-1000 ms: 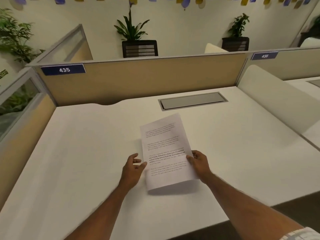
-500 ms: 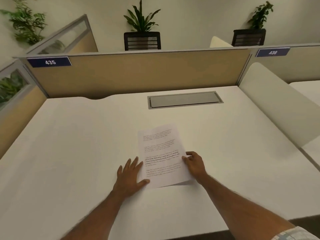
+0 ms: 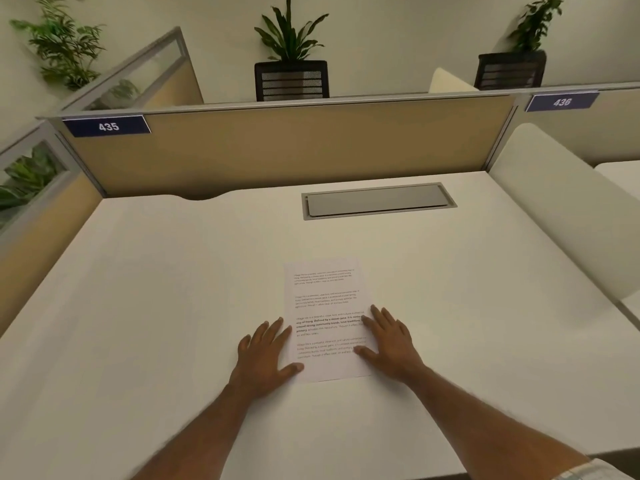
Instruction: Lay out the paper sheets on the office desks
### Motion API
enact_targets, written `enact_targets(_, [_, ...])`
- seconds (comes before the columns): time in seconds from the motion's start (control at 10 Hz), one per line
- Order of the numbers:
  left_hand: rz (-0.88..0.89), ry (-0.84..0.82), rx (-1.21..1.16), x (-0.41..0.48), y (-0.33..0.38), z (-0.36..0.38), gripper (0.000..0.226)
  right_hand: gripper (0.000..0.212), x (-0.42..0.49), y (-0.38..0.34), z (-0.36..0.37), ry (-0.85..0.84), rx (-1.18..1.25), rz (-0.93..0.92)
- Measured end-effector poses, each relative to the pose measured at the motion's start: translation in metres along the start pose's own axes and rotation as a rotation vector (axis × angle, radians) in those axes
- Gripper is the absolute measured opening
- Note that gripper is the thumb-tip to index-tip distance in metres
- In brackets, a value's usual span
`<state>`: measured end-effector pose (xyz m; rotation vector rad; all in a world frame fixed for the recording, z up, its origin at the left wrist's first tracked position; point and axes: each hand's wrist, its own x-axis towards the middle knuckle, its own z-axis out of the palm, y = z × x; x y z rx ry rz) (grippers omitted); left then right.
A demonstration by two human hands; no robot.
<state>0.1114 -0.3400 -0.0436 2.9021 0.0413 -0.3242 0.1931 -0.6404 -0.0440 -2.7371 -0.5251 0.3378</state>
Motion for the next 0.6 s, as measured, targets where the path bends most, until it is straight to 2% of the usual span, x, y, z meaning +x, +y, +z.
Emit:
enact_targets(0.4, [0.014, -0.038, -0.048, 0.004, -0.007, -0.015, 0.088, 0.077, 0.002, -0.002, -0.015, -0.001, 0.054, 0.035])
enact_targets(0.6, [0.052, 0.028, 0.100, 0.014, -0.033, -0.062, 0.084, 0.078, 0.007, 0.008, -0.053, 0.040, 0.034, 0.065])
